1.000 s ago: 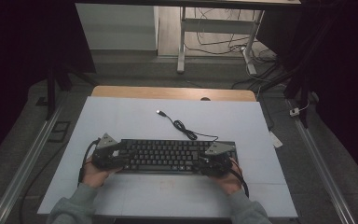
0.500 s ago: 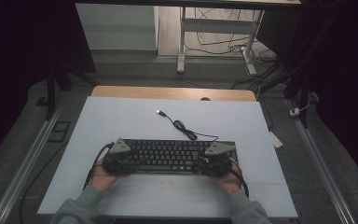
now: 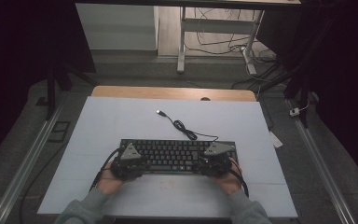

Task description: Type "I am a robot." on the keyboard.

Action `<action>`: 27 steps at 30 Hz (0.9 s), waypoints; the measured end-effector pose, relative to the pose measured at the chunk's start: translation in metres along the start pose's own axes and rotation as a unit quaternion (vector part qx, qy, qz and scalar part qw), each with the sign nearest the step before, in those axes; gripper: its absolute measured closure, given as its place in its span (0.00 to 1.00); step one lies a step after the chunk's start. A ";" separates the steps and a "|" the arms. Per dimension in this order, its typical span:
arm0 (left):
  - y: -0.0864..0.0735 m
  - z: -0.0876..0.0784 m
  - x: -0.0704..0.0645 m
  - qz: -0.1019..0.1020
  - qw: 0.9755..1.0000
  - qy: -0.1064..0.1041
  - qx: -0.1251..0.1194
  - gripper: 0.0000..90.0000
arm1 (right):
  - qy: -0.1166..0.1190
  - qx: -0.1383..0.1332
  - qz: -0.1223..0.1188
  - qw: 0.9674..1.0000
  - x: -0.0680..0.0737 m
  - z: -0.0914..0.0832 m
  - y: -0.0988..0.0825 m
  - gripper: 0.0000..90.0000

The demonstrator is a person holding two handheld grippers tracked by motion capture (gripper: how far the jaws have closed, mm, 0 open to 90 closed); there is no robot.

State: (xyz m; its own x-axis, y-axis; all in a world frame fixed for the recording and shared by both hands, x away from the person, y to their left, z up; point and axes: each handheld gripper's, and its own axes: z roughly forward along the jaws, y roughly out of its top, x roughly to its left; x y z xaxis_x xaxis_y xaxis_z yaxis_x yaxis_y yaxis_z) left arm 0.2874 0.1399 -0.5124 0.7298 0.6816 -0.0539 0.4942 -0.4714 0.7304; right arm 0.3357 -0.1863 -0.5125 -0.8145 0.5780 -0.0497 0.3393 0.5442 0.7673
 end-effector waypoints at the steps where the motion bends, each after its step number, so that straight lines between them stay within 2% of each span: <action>1: 0.000 0.001 -0.001 0.003 1.000 -0.003 0.003 0.83 | 0.000 0.001 -0.001 1.000 0.000 0.000 0.000 0.55; 4: 0.000 0.005 -0.004 0.013 1.000 -0.011 0.009 0.95 | 0.000 0.000 -0.002 1.000 0.000 0.000 0.000 0.55; 6: 0.001 0.008 -0.005 0.017 1.000 -0.012 0.011 0.99 | -0.001 0.002 -0.003 1.000 0.000 0.000 0.000 0.55; 9: 0.001 0.010 -0.007 0.022 1.000 -0.013 0.016 0.99 | -0.001 0.002 -0.004 1.000 0.000 0.000 0.000 0.55; 27: 0.000 0.016 -0.007 0.020 1.000 -0.006 0.023 0.99 | 0.001 0.000 -0.005 1.000 0.001 0.001 0.001 0.55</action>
State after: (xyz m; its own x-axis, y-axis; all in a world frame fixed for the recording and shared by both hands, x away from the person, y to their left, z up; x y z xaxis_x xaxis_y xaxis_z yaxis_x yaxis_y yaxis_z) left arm 0.2897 0.1260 -0.5233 0.7551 0.6548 -0.0331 0.4854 -0.5244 0.6995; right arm 0.3355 -0.1851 -0.5124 -0.8189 0.5713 -0.0550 0.3322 0.5499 0.7663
